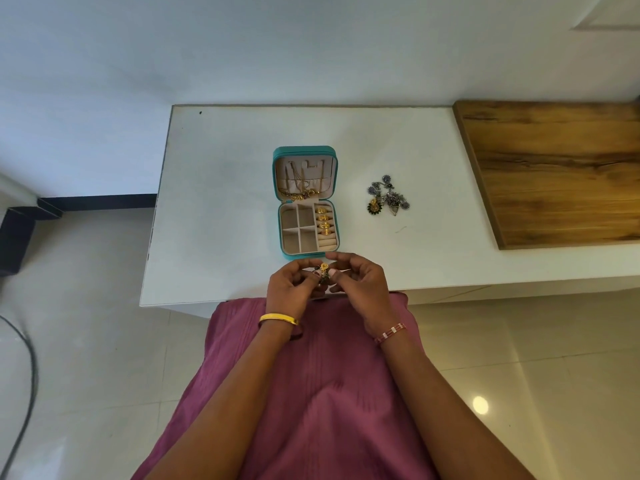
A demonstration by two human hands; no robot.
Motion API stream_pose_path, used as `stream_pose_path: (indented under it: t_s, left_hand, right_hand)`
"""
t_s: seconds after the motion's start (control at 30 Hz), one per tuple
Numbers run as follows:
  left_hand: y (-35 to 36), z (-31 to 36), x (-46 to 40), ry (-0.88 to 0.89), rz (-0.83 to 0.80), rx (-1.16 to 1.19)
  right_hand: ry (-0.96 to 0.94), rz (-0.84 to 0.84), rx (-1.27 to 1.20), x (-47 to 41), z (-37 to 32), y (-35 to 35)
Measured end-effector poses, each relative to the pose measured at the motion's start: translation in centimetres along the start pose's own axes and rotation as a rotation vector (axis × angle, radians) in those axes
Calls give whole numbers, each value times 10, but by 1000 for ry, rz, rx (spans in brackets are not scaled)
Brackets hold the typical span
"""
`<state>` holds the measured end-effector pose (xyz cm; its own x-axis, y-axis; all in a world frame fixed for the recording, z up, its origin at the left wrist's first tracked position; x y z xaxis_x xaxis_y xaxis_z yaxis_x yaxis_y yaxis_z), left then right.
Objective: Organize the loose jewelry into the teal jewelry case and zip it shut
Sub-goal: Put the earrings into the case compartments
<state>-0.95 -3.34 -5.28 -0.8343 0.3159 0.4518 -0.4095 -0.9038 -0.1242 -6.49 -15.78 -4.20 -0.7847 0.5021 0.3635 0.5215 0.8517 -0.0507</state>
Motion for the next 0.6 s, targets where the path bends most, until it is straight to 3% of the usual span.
stream_pose_path:
  t_s: [0.23,0.37,0.5,0.6]
  left_hand:
    - [5,-3,2,-81,-25,138]
    - [21,7,-3,-129,-73,260]
    - [49,28,-20,-94,-151,202]
    - [63,39,-31,-84,-178,172]
  right_hand:
    - [-21,33,-1,-2,-1,-3]
    - [-25,205,-72,-20,-6,-32]
    - [-115,422,191,-53,-21,-68]
    - [-190,374,534,-79,-34,-67]
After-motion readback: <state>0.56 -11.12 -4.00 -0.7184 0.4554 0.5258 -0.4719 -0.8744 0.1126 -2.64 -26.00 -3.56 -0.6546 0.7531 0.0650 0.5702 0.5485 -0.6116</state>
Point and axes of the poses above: each hand's wrist, its own x-axis away from the middle knuckle, its own y-axis out of the palm, z = x × y, the point moved 10 cm from there along -x, towards the middle knuckle, and after that the axes turned 4 degrees about -x, right-handed, at the moved point
